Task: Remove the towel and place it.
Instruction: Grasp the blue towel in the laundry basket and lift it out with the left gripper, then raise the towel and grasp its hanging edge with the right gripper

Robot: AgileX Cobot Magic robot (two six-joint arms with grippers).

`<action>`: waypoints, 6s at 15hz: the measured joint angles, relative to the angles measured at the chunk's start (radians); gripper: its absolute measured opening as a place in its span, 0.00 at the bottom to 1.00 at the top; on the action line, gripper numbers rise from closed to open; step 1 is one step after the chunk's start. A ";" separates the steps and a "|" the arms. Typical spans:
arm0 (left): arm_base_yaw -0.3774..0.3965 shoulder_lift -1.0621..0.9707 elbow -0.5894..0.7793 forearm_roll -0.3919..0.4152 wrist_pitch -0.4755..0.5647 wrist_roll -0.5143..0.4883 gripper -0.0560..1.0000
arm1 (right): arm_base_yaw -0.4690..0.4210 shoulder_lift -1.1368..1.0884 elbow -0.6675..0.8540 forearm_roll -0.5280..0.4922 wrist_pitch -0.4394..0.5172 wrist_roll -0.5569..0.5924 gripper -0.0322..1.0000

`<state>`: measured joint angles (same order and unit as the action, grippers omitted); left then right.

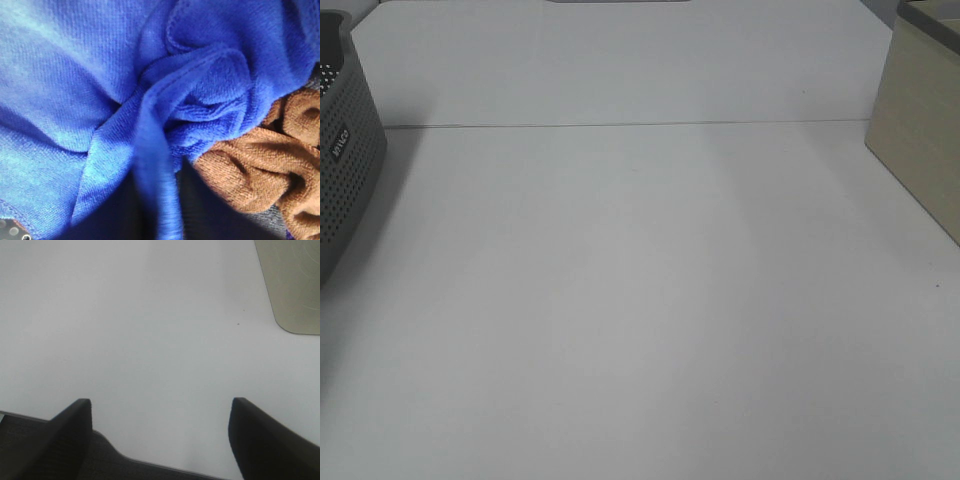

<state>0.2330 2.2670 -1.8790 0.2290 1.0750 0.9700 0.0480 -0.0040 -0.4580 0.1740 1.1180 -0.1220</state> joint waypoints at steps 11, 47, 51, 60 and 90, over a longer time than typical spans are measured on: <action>-0.010 -0.042 -0.198 -0.148 0.133 -0.180 0.05 | 0.000 0.000 0.002 0.000 -0.002 0.000 0.75; -0.787 -0.796 -0.205 0.026 0.066 0.065 0.05 | 0.007 1.397 -0.344 1.355 0.042 -1.814 0.75; -0.796 -0.796 -0.205 -0.069 0.054 0.141 0.05 | 0.156 1.579 -0.534 1.355 0.051 -1.809 0.75; -0.797 -0.796 -0.205 -0.229 0.054 0.182 0.05 | 0.358 1.900 -0.948 1.354 0.042 -1.653 0.75; -0.797 -0.795 -0.205 -0.235 0.054 0.143 0.05 | 0.415 1.875 -0.951 1.170 0.061 -1.092 0.05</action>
<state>-0.5640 1.4720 -2.0840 -0.0060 1.1290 1.1130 0.4630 1.8710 -1.4090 1.3440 1.1790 -1.2140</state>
